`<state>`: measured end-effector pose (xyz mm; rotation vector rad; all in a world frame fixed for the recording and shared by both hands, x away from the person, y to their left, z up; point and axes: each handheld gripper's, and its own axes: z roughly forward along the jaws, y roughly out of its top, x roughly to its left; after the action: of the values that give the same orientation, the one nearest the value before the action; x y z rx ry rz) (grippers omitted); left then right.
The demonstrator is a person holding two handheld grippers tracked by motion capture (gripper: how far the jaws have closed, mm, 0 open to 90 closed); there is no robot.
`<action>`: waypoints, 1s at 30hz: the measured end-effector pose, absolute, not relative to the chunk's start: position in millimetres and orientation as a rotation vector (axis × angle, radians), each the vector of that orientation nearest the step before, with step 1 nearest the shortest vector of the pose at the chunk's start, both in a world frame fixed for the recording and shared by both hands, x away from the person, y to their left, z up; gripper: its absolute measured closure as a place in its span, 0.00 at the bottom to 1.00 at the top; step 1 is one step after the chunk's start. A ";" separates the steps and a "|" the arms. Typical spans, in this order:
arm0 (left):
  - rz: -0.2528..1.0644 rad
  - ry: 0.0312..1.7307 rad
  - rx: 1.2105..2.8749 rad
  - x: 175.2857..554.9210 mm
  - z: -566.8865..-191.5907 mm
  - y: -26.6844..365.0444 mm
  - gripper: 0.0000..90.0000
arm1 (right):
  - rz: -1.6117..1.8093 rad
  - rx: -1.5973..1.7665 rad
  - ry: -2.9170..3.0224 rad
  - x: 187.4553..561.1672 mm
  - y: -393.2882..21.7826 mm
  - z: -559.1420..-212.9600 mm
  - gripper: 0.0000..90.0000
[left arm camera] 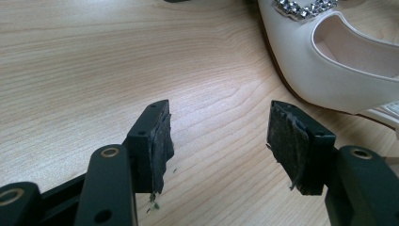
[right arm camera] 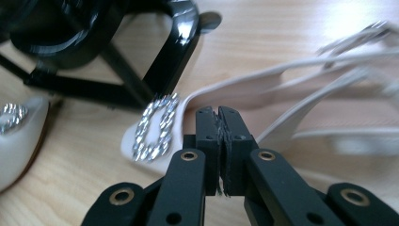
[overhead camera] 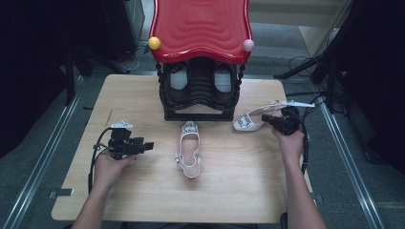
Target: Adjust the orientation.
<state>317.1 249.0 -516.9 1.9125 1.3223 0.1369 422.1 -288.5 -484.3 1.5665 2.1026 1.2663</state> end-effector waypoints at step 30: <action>0.131 1.315 1.927 312.5 -517.5 248.4 0.45 | 1.041 1.641 2.089 453.7 -308.3 -492.2 1.00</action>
<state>312.5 248.4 -517.5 1.9271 1.3151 0.1315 453.7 -308.3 -492.2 1.6407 2.0892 1.0406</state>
